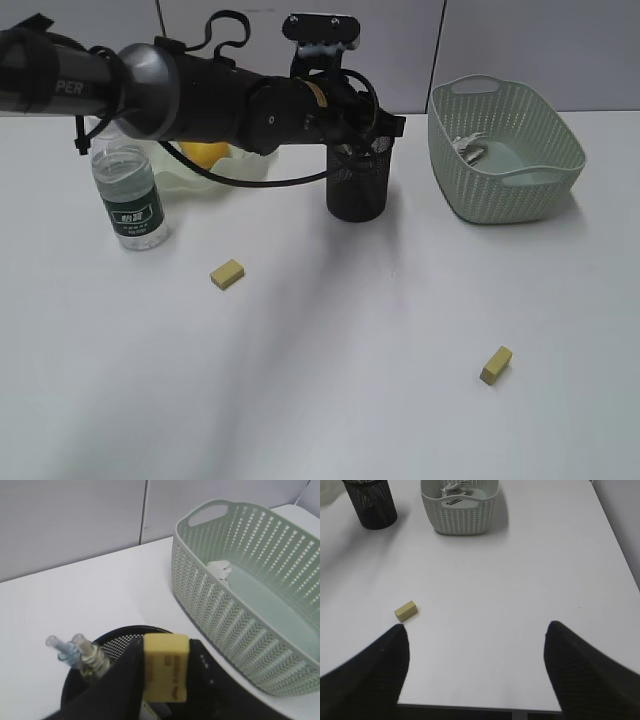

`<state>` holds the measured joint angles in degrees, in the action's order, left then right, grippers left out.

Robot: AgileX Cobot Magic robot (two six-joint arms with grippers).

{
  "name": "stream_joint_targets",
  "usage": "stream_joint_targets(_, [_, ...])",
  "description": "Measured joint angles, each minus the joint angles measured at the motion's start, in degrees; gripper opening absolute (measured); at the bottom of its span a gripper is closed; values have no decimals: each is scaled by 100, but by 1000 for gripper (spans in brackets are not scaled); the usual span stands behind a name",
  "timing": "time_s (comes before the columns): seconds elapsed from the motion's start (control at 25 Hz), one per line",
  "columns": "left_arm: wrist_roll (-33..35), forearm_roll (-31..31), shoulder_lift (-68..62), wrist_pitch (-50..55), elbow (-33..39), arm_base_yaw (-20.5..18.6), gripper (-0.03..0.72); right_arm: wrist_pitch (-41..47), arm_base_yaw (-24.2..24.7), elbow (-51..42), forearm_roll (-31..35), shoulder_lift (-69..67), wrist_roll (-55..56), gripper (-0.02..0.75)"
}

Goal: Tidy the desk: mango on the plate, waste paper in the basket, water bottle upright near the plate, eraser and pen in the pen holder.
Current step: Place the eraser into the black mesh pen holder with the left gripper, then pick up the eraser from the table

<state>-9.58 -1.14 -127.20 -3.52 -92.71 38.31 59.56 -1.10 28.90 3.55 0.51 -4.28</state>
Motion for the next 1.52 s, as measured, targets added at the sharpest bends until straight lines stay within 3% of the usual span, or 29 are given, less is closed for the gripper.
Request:
stream_joint_targets(0.12, [0,19,0,0,0,0,237,0,0,0,0,0,0,663])
stream_joint_targets(0.36, [0,169,0,0,0,0,388,0,0,0,0,0,0,663])
stream_joint_targets(0.8, [0,473,385,352,0,63,408,0,0,0,0,0,0,663])
stream_joint_targets(1.0, [0,350,1265,1622,0,130,408,0,0,0,0,0,0,663])
stream_joint_targets(1.28, [0,-326,2393,3933,-19,130,408,0,0,0,0,0,0,663])
stream_joint_targets(1.52, [0,-571,2808,6001,-567,77,408,0,0,0,0,0,0,663])
